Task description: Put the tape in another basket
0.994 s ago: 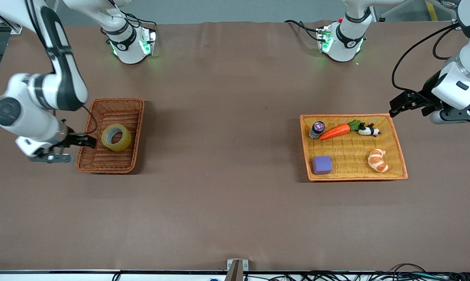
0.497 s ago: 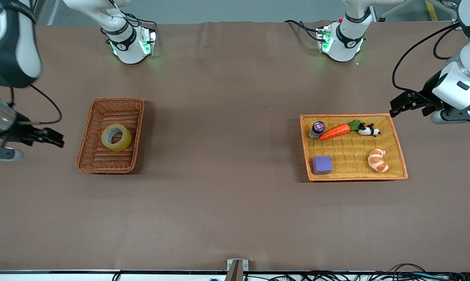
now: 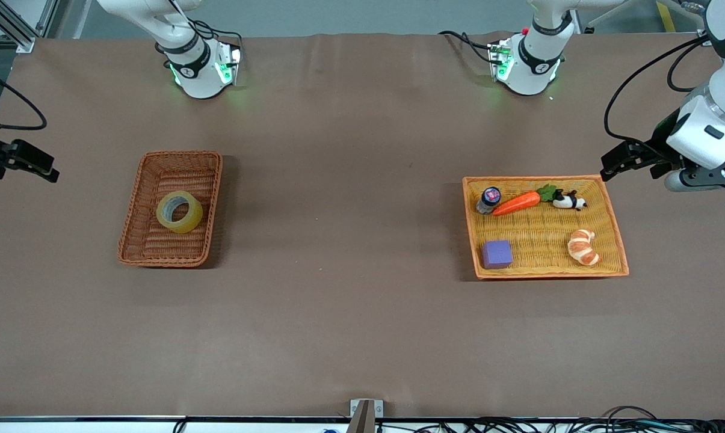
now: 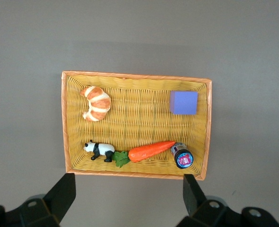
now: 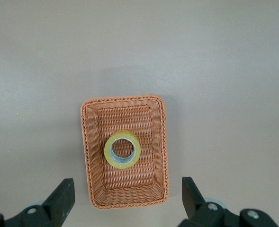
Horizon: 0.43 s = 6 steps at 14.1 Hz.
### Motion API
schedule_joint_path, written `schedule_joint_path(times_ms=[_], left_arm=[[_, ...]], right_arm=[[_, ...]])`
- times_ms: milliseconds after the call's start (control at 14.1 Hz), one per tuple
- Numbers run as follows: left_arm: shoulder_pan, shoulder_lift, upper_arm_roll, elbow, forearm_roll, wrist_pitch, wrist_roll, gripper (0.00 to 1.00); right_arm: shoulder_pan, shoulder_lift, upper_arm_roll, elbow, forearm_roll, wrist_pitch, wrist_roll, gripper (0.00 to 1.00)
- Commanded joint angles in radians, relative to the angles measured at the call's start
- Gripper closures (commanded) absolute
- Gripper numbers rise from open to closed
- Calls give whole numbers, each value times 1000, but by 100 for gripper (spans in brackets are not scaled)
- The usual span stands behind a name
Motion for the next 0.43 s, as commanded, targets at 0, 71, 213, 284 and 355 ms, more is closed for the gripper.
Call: schedule_joint_path(times_ms=[0, 71, 213, 284, 355], left_arm=[[-4, 19, 0, 34, 2, -13, -17, 0], [-4, 19, 0, 34, 2, -13, -17, 0], [-6, 19, 0, 34, 2, -13, -19, 0], [-4, 20, 0, 34, 2, -13, -25, 0], [-4, 20, 0, 36, 2, -13, -26, 0]], right_arm=[[-18, -8, 19, -19, 7, -2, -10, 0], [-17, -8, 21, -17, 9, -2, -12, 0], [-15, -9, 21, -17, 10, -2, -12, 0], [-15, -9, 21, -17, 10, -2, -12, 0], [-15, -9, 21, -19, 10, -2, -12, 0]])
